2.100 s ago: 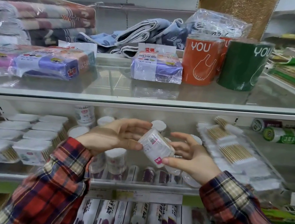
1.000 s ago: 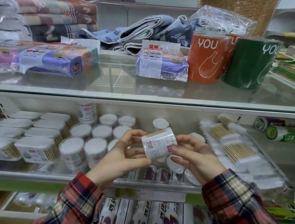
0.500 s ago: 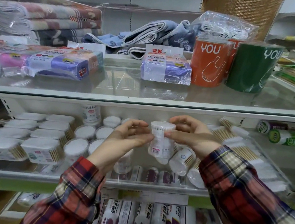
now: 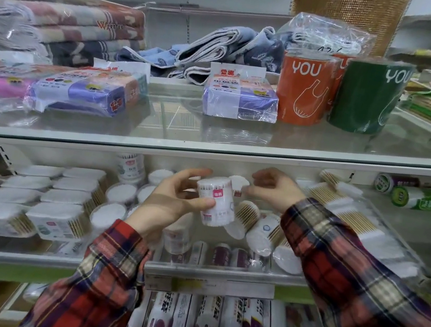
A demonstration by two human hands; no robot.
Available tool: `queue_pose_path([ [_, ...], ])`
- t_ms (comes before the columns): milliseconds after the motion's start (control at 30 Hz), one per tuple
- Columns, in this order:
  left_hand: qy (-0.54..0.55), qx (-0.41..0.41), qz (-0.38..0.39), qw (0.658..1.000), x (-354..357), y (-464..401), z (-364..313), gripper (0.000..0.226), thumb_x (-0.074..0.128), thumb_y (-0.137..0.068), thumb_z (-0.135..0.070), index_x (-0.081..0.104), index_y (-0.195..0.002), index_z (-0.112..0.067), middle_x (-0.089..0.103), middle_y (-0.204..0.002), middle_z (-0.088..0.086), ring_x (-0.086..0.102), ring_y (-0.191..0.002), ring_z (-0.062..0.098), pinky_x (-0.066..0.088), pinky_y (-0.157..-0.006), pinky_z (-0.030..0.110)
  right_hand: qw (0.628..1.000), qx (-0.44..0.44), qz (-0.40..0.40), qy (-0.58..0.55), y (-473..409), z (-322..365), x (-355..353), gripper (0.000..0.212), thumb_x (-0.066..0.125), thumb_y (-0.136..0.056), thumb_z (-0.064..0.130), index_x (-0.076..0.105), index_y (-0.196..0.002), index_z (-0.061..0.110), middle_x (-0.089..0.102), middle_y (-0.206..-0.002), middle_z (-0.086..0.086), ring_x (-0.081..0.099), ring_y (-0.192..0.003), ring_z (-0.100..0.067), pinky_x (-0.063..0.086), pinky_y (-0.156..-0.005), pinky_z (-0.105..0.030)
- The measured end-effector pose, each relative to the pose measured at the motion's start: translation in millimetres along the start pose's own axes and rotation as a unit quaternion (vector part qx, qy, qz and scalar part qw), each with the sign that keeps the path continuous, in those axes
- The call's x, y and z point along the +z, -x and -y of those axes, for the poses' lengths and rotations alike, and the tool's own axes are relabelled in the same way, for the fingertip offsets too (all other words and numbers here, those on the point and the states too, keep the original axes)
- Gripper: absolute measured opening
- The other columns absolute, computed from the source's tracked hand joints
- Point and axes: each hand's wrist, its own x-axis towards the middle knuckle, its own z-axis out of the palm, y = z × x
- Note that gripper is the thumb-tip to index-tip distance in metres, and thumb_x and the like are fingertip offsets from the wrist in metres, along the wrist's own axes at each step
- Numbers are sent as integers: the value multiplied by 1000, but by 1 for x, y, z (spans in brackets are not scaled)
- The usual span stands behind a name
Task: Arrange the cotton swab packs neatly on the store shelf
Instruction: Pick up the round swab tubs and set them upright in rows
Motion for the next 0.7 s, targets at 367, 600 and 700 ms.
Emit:
queue_pose_path([
  [367, -44, 18, -16, 999, -18, -13, 1, 48, 73, -80, -3, 61, -123, -20, 67, -115, 7, 67, -101, 14, 56, -79, 22, 912, 30, 110, 394, -12, -1, 38, 43, 74, -69, 50, 50, -93, 24, 52, -88, 5, 55, -101, -23, 26, -99, -41],
  [600, -82, 1, -11, 997, -15, -22, -2, 47, 71, -81, -2, 59, -124, -16, 66, -109, 2, 67, -87, 2, 52, -68, 11, 926, 27, 31, 376, -17, -12, 23, 63, 71, -56, 64, 54, -99, 23, 64, -95, 4, 56, -96, -21, 33, -100, -46],
  [700, -106, -4, -2, 994, -9, -32, 0, 46, 71, -81, -1, 58, -123, -17, 65, -112, 4, 66, -96, 13, 55, -78, 16, 942, -2, -22, 335, -12, -7, 4, 74, 69, -56, 68, 49, -115, 28, 63, -104, 5, 57, -102, -21, 28, -102, -45],
])
